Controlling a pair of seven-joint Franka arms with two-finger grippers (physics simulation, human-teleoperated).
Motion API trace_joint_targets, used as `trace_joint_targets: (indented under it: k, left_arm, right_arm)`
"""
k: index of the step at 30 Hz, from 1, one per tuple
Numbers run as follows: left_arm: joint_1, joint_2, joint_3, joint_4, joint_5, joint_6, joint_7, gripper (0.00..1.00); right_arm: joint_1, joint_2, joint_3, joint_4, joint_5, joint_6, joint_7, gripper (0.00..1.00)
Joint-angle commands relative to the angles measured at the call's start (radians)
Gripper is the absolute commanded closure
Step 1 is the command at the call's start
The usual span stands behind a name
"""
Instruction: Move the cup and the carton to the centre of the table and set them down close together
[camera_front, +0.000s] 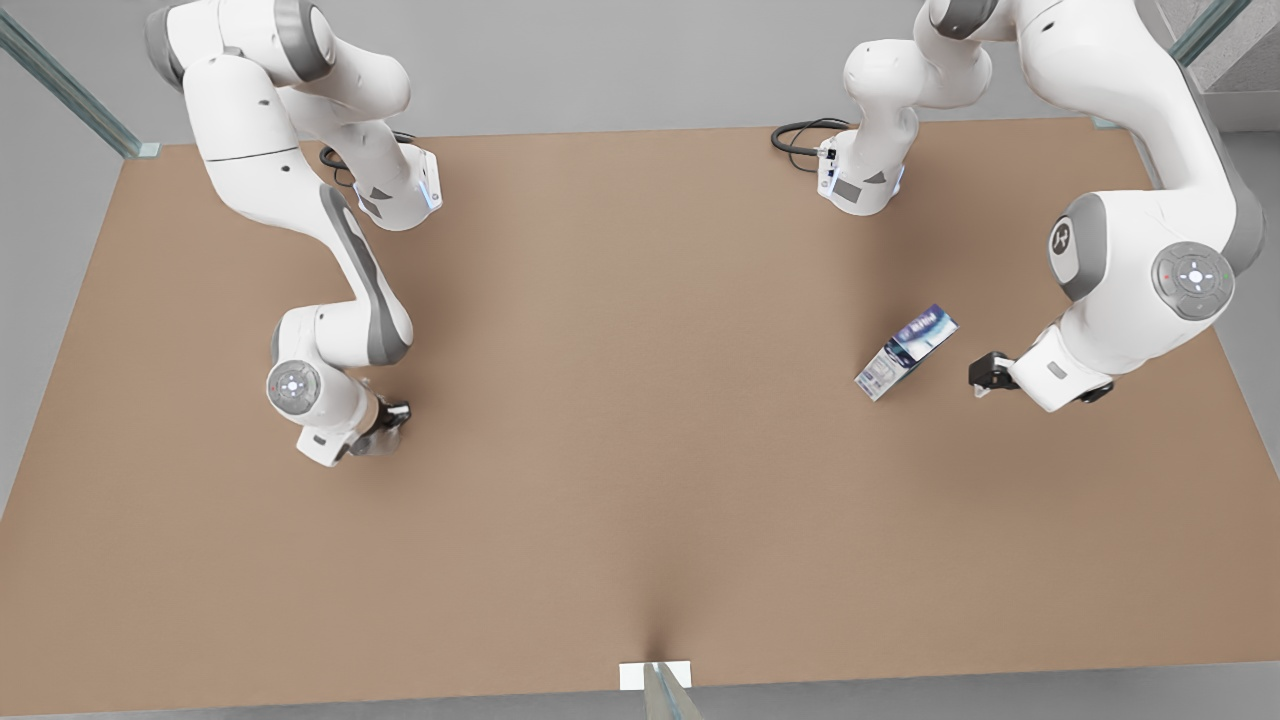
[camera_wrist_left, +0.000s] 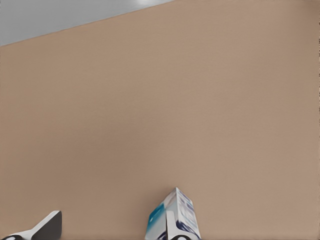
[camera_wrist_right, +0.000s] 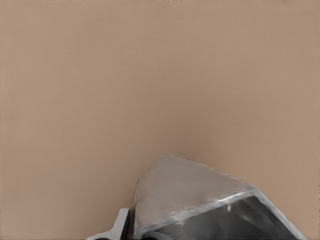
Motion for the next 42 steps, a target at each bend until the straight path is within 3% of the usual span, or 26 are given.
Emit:
trace_joint_targets:
  k: [1, 9, 12, 14, 25, 29, 31, 39, 42]
  left_arm:
    - [-0.002, 0.001, -0.002, -0.001, -0.008, 0.0, 0.0, 0.0]
    - [-0.002, 0.021, -0.014, 0.016, 0.005, -0.011, -0.014, 0.0]
    - [0.0, 0.023, -0.011, 0.019, 0.001, -0.006, -0.012, 0.0]
    - [0.0, 0.029, -0.011, 0.027, -0.004, 0.001, -0.014, 0.0]
    - [0.002, 0.044, -0.005, 0.039, 0.002, 0.003, -0.011, 0.0]
    - [0.002, 0.043, -0.004, 0.047, -0.005, 0.001, 0.015, 0.0]
    - [0.002, 0.044, -0.004, 0.047, -0.004, 0.003, 0.019, 0.0]
    - [-0.009, 0.021, -0.018, 0.032, -0.008, -0.065, 0.404, 0.0]
    - [-0.02, -0.075, -0.037, -0.185, 0.004, 0.007, 0.575, 0.0]
  right_arm:
    - [0.01, 0.003, 0.0, 0.014, -0.005, -0.005, 0.012, 0.79]
    - [0.19, 0.159, 0.043, 0.353, 0.041, -0.143, 0.333, 0.79]
    - [0.294, 0.279, 0.043, 0.537, 0.082, -0.158, 0.483, 0.79]
    - [0.397, 0.417, 0.043, 0.767, 0.079, -0.258, 0.621, 0.79]
    - [0.563, 0.598, 0.031, 0.976, 0.067, -0.218, 0.73, 0.79]
    - [0.563, 0.596, 0.028, 0.977, 0.064, -0.219, 0.736, 0.21]
    - [0.563, 0.593, 0.018, 0.979, 0.064, -0.219, 0.736, 0.0]
    - [0.518, 0.438, 0.017, 0.97, 0.061, -0.328, 0.721, 0.0]
    - [0.397, 0.319, 0.017, 0.876, 0.061, -0.393, 0.631, 0.0]
